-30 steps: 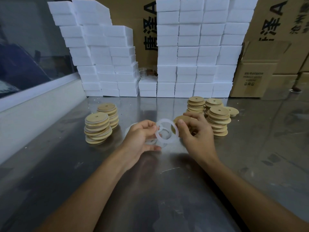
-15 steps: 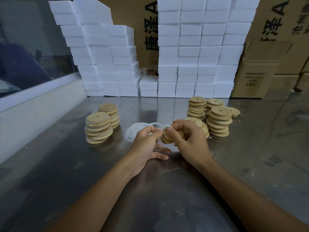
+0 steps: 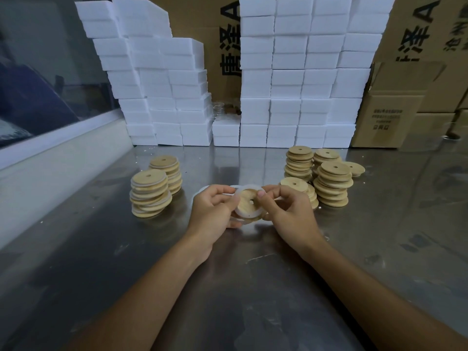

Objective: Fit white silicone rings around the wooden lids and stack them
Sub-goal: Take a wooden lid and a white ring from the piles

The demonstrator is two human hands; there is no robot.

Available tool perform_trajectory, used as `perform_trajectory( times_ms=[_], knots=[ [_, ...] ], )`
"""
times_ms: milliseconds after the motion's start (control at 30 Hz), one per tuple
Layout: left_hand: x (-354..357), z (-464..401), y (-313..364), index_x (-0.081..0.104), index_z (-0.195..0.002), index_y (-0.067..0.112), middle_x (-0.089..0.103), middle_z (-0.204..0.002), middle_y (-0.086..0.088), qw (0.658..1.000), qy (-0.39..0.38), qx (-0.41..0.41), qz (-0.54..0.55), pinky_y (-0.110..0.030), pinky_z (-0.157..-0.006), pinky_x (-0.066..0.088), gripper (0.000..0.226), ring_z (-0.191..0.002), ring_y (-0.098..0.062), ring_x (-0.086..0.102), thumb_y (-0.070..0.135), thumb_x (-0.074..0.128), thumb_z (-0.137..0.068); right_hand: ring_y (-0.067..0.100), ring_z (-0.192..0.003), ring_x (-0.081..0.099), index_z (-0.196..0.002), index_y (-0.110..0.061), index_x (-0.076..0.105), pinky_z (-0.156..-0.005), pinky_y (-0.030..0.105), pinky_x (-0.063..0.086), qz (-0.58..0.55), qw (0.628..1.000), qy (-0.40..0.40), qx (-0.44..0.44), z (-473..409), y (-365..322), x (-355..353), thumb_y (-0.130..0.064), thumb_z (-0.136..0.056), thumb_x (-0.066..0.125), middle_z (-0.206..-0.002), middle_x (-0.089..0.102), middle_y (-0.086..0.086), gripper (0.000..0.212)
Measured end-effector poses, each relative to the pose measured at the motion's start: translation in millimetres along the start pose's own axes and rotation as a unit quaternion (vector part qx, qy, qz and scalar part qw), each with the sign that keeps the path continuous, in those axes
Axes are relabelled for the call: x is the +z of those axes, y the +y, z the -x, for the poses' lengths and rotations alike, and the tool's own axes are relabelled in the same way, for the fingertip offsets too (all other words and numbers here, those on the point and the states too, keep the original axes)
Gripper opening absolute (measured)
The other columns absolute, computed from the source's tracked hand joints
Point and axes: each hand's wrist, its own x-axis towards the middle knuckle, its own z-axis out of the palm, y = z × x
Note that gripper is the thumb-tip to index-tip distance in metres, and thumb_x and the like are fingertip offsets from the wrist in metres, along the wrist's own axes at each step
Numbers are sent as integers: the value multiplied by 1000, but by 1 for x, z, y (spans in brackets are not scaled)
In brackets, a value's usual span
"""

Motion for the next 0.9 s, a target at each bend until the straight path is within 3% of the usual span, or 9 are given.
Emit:
perform_trajectory(
  times_ms=[200, 500, 900],
  knots=[
    [-2, -2, -5, 69, -87, 26, 71, -89, 2, 992, 16, 92, -85, -29, -55, 59, 22, -78, -16, 72, 5, 70, -87, 22, -69, 71, -86, -5, 66, -68, 48, 60, 47, 998, -6, 34, -1, 3, -1, -24, -89, 71, -84, 72, 5, 20],
    [-2, -4, -7, 65, -76, 27, 71, -82, 1, 975, 9, 160, -153, -50, -63, 60, 23, -71, -21, 71, 6, 72, -82, 10, -79, 70, -85, -15, 66, -64, 43, 60, 74, 996, 9, -40, 0, 3, 0, -17, -90, 70, -81, 70, -7, 6],
    [-1, -3, -6, 66, -74, 19, 71, -76, -1, 971, 10, 186, -152, -52, -66, 59, 14, -70, -22, 71, 10, 72, -85, 3, -88, 70, -90, -13, 71, -70, 40, 60, 114, 986, 2, -120, 2, 5, -2, -17, -92, 68, -86, 72, -12, 4]
  ],
)
